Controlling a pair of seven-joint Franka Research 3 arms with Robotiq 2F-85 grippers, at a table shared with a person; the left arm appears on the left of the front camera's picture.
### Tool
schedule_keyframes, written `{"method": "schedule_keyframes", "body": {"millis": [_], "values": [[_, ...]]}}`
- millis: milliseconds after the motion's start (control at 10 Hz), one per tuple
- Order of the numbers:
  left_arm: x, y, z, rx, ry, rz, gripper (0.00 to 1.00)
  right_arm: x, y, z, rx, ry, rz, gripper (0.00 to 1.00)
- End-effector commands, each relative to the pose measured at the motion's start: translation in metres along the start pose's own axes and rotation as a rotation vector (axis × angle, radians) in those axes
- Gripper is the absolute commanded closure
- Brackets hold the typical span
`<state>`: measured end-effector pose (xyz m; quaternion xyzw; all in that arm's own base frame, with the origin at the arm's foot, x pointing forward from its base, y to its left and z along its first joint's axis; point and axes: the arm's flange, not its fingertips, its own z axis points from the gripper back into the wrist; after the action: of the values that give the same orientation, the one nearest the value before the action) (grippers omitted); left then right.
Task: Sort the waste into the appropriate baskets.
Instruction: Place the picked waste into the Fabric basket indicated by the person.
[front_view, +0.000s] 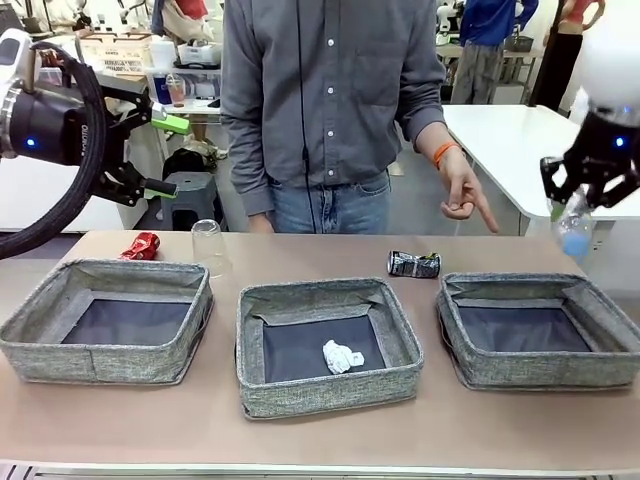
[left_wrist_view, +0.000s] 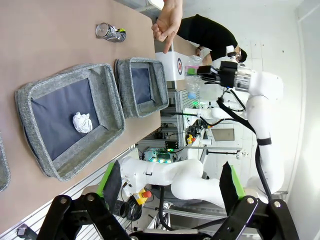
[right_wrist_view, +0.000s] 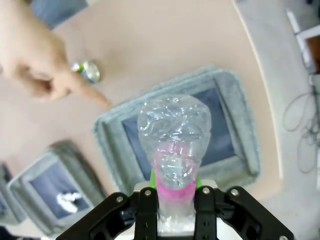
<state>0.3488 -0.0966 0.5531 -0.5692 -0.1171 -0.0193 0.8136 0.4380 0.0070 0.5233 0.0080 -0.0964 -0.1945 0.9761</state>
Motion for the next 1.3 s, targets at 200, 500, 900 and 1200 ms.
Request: {"method": "schedule_keyframes", "body": {"millis": [200,500,900,1200], "values": [[-0.001,0.002,-0.002,-0.026,-0.019,-0.017,0.00,0.014,0.004,-0.058,0.033,0.112,-0.068,0.78],[-0.001,0.002,-0.002,-0.026,-0.019,-0.017,0.00,0.013,0.005,-0.068,0.021,0.161,-0.050,0.78],[-0.001,0.002,-0.002,-0.026,-0.019,-0.017,0.00,0.014,0.007,-0.069,0.032,0.172,-0.052,0.78],[-0.001,0.002,-0.002,-0.026,-0.019,-0.017,0.00,0.015,0.007,-0.069,0.039,0.170,-0.037,0.13]]}}
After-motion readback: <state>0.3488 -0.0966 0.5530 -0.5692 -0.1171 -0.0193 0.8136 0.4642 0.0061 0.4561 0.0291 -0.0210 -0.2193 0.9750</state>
